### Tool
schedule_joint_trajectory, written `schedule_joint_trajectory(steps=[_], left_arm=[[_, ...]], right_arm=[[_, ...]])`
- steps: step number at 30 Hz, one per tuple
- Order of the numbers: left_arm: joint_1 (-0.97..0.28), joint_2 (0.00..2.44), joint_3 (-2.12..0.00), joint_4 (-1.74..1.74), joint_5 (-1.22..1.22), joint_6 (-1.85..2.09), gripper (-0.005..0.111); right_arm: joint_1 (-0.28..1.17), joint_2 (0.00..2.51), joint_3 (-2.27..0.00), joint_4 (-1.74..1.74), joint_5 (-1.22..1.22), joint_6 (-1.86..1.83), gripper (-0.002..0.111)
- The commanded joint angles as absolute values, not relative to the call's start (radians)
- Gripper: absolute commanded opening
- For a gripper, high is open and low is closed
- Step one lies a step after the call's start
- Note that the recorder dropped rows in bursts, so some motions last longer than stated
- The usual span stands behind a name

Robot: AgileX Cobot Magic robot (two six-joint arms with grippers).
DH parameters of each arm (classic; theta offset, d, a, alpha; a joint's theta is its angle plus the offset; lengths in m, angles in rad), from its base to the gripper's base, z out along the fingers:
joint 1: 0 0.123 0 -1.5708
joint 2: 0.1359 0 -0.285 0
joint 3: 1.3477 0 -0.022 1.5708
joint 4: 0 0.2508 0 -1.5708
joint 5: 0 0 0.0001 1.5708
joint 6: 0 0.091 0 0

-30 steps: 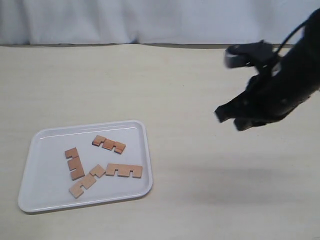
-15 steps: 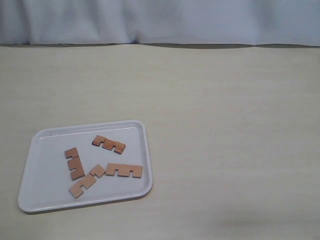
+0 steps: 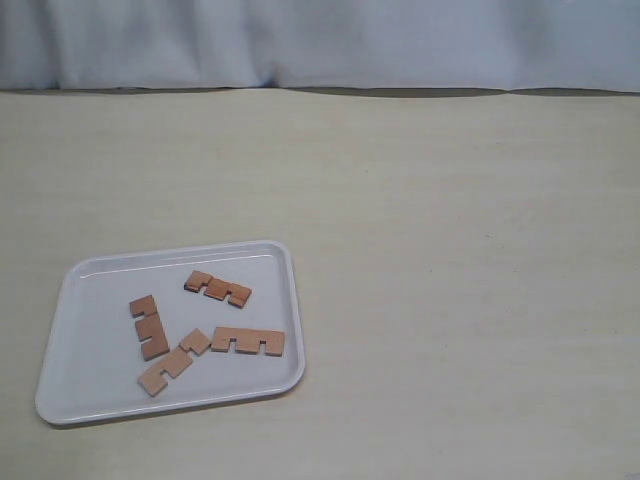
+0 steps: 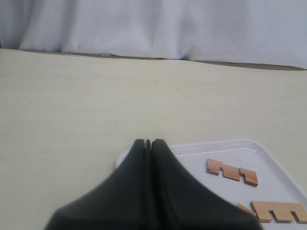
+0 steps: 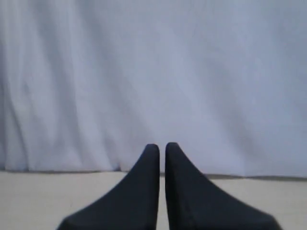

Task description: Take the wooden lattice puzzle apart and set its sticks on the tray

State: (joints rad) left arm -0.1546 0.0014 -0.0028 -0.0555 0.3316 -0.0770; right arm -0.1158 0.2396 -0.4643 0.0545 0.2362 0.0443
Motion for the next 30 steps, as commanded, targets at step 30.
schedule_joint_trajectory(steps=[30], left_arm=[[-0.156,0.0,0.0,-0.053,0.322,-0.084,0.0]], right_arm=[[-0.114,0.0,0.0,0.216,-0.081,-0.039,0.004]])
